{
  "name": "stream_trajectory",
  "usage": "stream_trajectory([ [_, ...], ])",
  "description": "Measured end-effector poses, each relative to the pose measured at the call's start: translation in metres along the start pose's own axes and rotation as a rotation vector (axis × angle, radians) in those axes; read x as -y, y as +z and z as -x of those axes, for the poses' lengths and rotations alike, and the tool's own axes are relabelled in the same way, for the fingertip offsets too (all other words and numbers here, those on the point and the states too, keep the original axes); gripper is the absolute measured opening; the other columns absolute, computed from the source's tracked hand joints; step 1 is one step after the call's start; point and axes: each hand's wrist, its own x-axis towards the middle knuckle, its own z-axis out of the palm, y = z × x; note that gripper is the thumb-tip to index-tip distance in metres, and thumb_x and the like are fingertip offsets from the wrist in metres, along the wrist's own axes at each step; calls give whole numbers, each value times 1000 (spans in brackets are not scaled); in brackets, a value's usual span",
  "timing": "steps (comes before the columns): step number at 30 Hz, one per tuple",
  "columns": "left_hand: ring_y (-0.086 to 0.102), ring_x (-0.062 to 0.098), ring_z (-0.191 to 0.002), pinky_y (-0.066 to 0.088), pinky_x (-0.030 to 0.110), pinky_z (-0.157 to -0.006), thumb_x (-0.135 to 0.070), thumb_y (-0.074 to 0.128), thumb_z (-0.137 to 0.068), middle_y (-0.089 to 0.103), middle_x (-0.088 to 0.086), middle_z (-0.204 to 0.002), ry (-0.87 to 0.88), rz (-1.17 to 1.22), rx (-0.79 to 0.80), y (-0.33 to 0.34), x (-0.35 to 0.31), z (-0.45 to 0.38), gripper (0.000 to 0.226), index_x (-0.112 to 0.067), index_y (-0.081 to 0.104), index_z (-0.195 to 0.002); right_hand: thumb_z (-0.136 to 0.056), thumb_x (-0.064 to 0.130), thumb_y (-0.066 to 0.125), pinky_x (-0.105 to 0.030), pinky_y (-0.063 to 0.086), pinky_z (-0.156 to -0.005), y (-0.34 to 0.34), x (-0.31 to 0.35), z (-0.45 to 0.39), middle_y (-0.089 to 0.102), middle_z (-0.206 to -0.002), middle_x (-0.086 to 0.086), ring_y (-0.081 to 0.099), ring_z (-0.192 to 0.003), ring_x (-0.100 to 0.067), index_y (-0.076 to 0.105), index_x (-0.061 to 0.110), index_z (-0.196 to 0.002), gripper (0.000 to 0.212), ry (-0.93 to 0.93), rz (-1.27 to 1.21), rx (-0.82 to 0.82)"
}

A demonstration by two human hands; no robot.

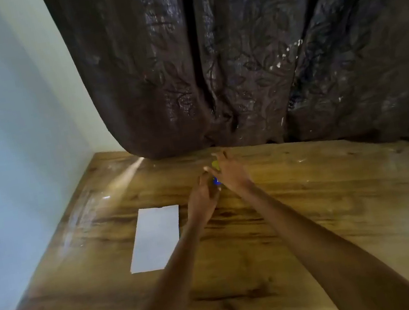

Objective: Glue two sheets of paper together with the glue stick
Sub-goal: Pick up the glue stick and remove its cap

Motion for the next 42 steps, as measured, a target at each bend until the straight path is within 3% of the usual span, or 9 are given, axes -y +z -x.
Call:
stream_trajectory([
  [7,60,14,-82,47,17,-66,-22,59,-89,64,1,-94,-223,275,-49,18,-6,-9,26,-11,54,-113,-88,51,54,-23,38,-54,-9,-6,-3,63,-80,-2,62,-74,-17,61,15,-92,37,-27,-4,73],
  [13,50,2,-52,39,13,-49,-31,55,-91,54,-14,-63,-95,280,-191,8,-21,30,5,-28,55,-94,-89,58,47,-23,40,-57,-34,-1,38,69,-73,-6,63,-68,-16,64,10,-98,52,-135,20,75],
  [17,51,5,-58,37,14,-49,-31,56,-91,59,-6,-72,-73,191,-157,3,-27,69,24,-14,61,-107,-91,62,36,-32,38,-65,-38,5,80,64,-80,-11,59,-81,-27,52,13,-69,56,-68,206,139],
  [21,56,8,-64,37,12,-53,-34,56,-91,63,-3,-76,44,80,-32,-8,-22,109,31,-10,63,-109,-96,54,34,-28,34,-65,-41,3,122,68,-100,-14,59,-91,-28,64,10,-95,53,-132,256,252],
  [25,67,21,-73,50,32,-64,-35,56,-90,72,9,-81,43,134,112,-19,-13,139,29,-10,64,-103,-95,48,44,-29,36,-63,-52,2,157,62,-94,0,55,-86,-18,56,20,-102,31,-217,143,355],
  [31,67,17,-84,53,32,-75,-35,59,-89,71,7,-92,-69,264,118,-25,-11,176,33,-13,60,-114,-84,27,62,-35,50,-75,-56,-11,196,69,-89,5,65,-85,-13,54,32,-81,10,-55,-334,187],
  [37,59,-5,-79,47,6,-62,-28,65,-86,64,-8,-96,-195,429,60,-17,-23,187,33,-14,59,-116,-98,16,47,-22,45,-67,-14,-41,238,69,-92,2,58,-79,-11,54,14,-126,30,139,-773,67],
  [39,59,-3,-84,47,7,-61,-27,66,-85,63,-8,-100,-222,457,47,-15,-28,185,37,-13,58,-118,-97,13,49,-24,44,-70,2,-45,243,68,-99,-8,61,-84,-17,54,4,-116,23,218,-830,15],
  [42,58,-2,-85,46,4,-60,-27,67,-84,62,-8,-102,-229,466,37,-6,-35,180,39,-12,58,-119,-92,18,59,-36,48,-76,20,-52,245,68,-102,-12,65,-97,-32,46,18,-96,14,255,-724,-76],
])
